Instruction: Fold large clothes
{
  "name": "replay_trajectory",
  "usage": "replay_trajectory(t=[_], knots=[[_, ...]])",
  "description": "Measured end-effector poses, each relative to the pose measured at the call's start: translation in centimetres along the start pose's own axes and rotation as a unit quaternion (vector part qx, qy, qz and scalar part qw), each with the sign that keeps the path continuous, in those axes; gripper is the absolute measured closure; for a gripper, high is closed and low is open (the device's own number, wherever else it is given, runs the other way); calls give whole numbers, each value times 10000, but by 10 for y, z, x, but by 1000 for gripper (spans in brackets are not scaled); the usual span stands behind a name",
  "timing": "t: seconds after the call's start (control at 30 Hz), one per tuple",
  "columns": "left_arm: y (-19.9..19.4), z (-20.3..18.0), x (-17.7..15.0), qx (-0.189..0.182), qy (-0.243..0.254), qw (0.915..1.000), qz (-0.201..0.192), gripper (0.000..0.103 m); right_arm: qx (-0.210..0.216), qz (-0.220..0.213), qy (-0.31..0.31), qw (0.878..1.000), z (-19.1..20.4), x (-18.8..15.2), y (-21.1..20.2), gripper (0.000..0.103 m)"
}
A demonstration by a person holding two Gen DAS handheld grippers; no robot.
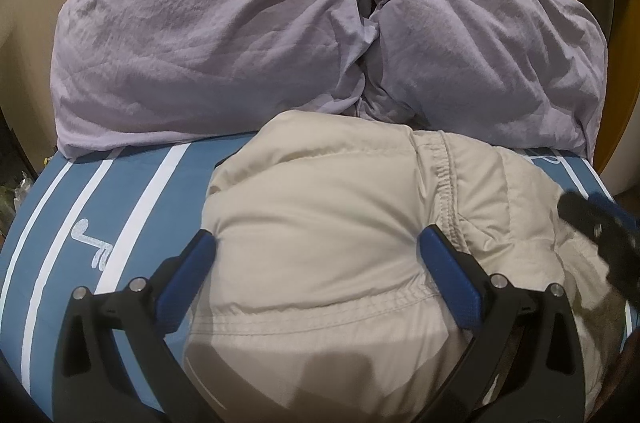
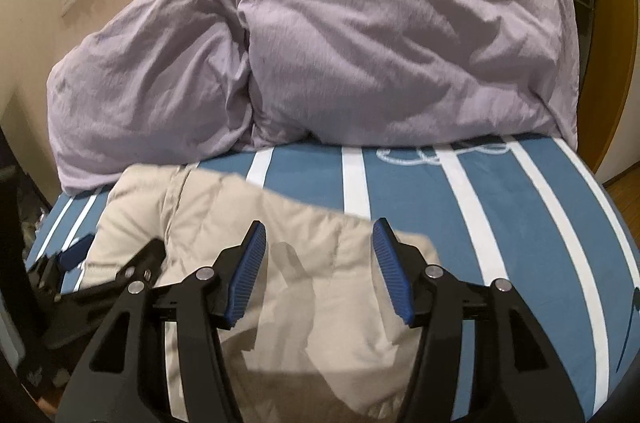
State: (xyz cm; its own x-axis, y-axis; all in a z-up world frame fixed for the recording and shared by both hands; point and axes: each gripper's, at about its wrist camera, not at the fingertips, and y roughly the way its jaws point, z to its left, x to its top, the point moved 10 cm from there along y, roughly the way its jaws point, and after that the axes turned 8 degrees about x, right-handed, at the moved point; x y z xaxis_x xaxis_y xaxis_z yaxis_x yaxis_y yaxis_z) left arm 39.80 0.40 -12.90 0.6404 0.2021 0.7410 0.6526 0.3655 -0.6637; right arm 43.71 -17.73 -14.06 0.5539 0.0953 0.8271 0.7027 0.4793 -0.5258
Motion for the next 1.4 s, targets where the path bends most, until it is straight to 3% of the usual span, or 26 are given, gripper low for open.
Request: replay_trajectory(t=[0.23,1.4], knots=[[-1,0,0,-62,-39,10000,-13,2,-124,97,261,9995,-17,-12,17,46],[-1,-1,-2,-67,-42,10000,-31,2,-142,144,255,9995,-22,-24,27,43]])
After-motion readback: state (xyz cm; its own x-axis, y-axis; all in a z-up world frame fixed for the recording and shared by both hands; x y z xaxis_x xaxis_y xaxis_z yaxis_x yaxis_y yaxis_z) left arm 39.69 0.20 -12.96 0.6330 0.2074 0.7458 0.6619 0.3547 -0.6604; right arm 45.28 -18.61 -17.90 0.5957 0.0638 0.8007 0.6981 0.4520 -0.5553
